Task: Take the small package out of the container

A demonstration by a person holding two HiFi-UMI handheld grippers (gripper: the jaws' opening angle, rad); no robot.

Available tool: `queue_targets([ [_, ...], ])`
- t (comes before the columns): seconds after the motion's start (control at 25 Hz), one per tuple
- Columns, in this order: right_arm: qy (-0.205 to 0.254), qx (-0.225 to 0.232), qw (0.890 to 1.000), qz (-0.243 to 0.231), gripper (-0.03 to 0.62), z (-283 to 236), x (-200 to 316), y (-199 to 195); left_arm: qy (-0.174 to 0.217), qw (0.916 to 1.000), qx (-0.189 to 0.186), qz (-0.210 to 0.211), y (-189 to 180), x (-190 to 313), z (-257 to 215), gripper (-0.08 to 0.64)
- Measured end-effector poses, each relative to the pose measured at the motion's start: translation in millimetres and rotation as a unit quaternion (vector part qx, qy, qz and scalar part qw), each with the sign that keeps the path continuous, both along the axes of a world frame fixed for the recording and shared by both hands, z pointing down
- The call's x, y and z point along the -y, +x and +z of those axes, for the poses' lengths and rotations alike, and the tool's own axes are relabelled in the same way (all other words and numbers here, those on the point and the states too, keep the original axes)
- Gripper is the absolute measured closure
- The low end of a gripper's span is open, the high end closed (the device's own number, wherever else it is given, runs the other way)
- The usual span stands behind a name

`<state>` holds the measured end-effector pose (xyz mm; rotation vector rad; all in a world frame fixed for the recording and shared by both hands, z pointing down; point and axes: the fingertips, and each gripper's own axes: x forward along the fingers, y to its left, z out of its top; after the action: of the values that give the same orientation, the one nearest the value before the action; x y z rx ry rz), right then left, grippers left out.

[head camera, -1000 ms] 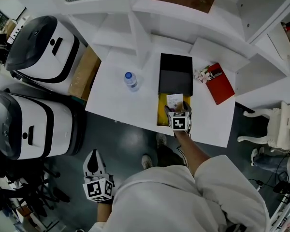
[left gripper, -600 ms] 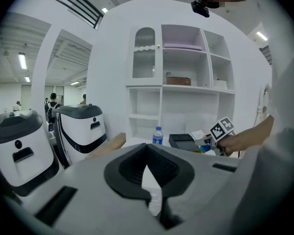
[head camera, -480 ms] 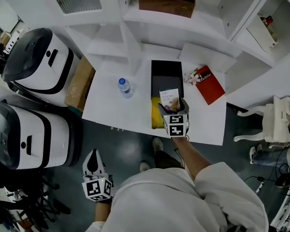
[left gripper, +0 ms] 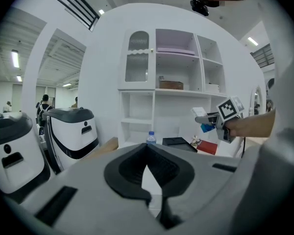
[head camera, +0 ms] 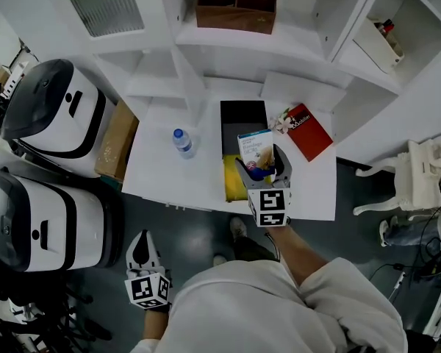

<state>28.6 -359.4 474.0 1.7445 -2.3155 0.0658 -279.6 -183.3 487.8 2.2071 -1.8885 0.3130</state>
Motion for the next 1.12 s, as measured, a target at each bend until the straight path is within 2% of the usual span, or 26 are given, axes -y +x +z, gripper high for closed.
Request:
queue_targets([
  [0.48, 0.102, 0.004, 0.995, 0.002, 0.133, -80.1, -36.9, 6.0, 0.008, 0.9998, -0.001, 0.018, 7.5, -3.4, -7.2, 0.552],
  [0.72, 0.139, 0.011, 0.990, 0.002, 0.133, -110.7, -56.1, 7.2, 0.011, 0.9996, 0.002, 0.025, 10.2, -6.7, -10.5, 0.552],
  [1.12, 0.161, 0.014, 0.987, 0.002, 0.133, -125.0, -75.6, 11.4, 0.016, 0.9993, 0.006, 0.033, 17.1, -14.3, -15.7, 0.552],
])
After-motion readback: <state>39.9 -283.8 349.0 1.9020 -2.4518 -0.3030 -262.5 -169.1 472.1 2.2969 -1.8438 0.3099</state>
